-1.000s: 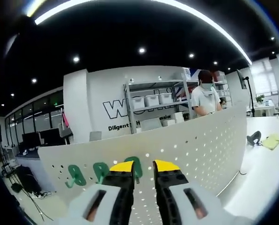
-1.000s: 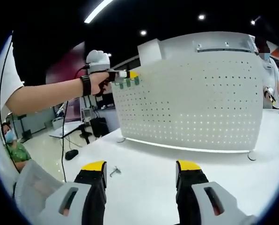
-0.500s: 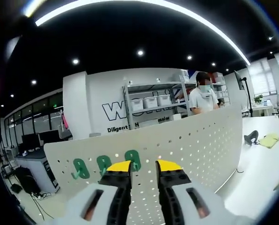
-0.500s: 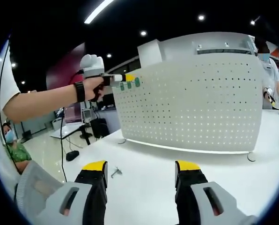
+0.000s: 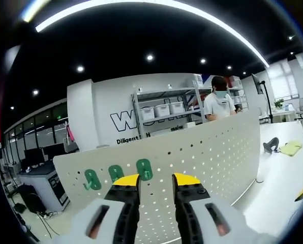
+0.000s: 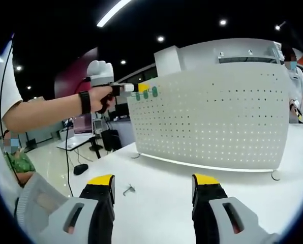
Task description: Insert the hook assembly into the mounting plate slot until the hook locks in place.
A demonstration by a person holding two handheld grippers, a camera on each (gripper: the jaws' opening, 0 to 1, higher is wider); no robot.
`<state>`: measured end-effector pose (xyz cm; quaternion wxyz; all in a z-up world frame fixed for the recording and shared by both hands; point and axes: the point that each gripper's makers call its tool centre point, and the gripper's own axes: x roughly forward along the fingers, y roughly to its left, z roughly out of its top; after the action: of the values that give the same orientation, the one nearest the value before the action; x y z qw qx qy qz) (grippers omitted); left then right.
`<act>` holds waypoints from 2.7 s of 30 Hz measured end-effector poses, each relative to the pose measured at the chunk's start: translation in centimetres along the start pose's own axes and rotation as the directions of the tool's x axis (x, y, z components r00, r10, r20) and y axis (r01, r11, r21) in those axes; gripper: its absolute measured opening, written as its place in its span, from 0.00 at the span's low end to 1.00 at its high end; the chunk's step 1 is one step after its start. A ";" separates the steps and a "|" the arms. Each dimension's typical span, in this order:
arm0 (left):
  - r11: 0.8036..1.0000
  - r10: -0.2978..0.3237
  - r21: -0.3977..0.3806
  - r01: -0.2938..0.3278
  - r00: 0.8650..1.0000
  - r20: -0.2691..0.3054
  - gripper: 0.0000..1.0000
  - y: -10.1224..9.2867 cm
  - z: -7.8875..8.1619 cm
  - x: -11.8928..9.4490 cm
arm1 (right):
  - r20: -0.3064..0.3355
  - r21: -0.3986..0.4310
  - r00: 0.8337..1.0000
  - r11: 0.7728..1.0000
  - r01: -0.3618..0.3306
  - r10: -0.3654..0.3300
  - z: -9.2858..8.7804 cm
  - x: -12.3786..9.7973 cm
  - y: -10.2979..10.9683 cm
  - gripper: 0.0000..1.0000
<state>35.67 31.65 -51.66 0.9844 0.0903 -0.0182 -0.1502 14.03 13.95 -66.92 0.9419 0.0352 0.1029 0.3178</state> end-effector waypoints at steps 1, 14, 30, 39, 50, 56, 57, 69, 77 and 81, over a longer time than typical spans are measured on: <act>1.000 -0.001 0.003 0.001 1.000 -0.001 0.26 -0.1 0.0 -0.1 | 0.003 -0.001 1.000 1.000 -0.002 0.002 0.0 0.0 0.1 0.62; 0.997 -0.069 -0.021 0.068 0.997 -0.034 0.29 -2.0 -2.4 -2.0 | -0.012 0.004 1.000 1.000 -0.022 0.022 -0.3 0.1 0.7 0.60; 0.989 -0.149 -0.037 0.146 0.985 -0.087 0.34 -3.5 -6.3 -4.2 | -0.019 0.016 1.000 1.000 -0.024 0.024 -0.8 0.2 1.0 0.59; 0.983 -0.183 -0.057 0.176 0.974 -0.136 0.36 -3.9 -8.8 -5.5 | -0.021 0.022 0.999 0.999 -0.024 0.024 -1.2 0.1 1.0 0.58; 0.967 -0.255 -0.079 0.243 0.944 -0.210 0.37 -5.1 -11.6 -7.1 | -0.033 0.023 0.999 0.999 -0.027 0.028 -1.3 0.0 1.4 0.57; 0.954 -0.300 -0.101 0.283 0.920 -0.253 0.36 -5.8 -13.4 -7.8 | -0.041 0.026 0.999 0.999 -0.024 0.025 -1.5 0.1 1.6 0.57; 0.952 -0.304 -0.102 0.288 0.917 -0.256 0.35 -5.9 -13.7 -8.0 | -0.041 0.025 0.999 0.999 -0.023 0.024 -1.5 0.0 1.6 0.57; 0.922 -0.385 -0.128 0.364 0.849 -0.362 0.34 -6.8 -18.0 -9.8 | -0.061 0.033 0.998 0.999 0.001 0.001 -2.1 -0.3 1.7 0.56; 0.898 -0.435 -0.136 0.418 0.798 -0.416 0.34 -7.7 -20.5 -11.1 | -0.066 0.042 0.998 0.999 0.019 -0.016 -2.6 -0.6 2.0 0.56; 0.889 -0.451 -0.138 0.438 0.776 -0.441 0.34 -8.0 -21.5 -11.5 | -0.065 0.043 0.998 0.999 0.029 -0.026 -2.7 -0.8 1.9 0.56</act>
<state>23.72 31.28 -74.35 0.8977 0.1114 0.2399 -0.3523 11.73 15.00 -69.15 0.9414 0.0443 0.1406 0.3033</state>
